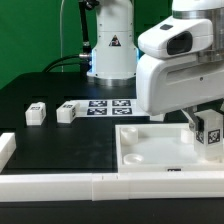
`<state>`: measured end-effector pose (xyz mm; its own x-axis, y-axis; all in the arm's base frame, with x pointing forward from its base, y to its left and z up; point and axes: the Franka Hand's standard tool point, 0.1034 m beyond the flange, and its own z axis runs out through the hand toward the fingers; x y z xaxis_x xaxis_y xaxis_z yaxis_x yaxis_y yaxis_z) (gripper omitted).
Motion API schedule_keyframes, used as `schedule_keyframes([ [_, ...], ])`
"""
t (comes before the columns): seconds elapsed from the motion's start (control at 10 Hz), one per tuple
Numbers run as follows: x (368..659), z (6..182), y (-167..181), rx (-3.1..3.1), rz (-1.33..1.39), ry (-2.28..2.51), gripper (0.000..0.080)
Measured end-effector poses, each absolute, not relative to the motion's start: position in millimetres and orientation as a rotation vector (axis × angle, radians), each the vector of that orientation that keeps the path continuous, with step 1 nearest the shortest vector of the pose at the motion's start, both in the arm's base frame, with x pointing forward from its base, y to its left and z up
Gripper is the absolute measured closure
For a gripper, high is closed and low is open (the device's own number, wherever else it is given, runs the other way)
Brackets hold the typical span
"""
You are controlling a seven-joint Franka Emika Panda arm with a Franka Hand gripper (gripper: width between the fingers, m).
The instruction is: Assemble one leg
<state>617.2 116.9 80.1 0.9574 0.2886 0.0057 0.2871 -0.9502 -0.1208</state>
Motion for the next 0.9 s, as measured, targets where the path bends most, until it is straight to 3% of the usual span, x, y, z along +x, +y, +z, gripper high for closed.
schedule_keyframes([
  [0.4,618.3,78.7,117.3,-2.981,0.015,0.610,0.0506],
  [0.9,618.2,78.3,117.9,-2.667,0.041,1.514,0.0506],
])
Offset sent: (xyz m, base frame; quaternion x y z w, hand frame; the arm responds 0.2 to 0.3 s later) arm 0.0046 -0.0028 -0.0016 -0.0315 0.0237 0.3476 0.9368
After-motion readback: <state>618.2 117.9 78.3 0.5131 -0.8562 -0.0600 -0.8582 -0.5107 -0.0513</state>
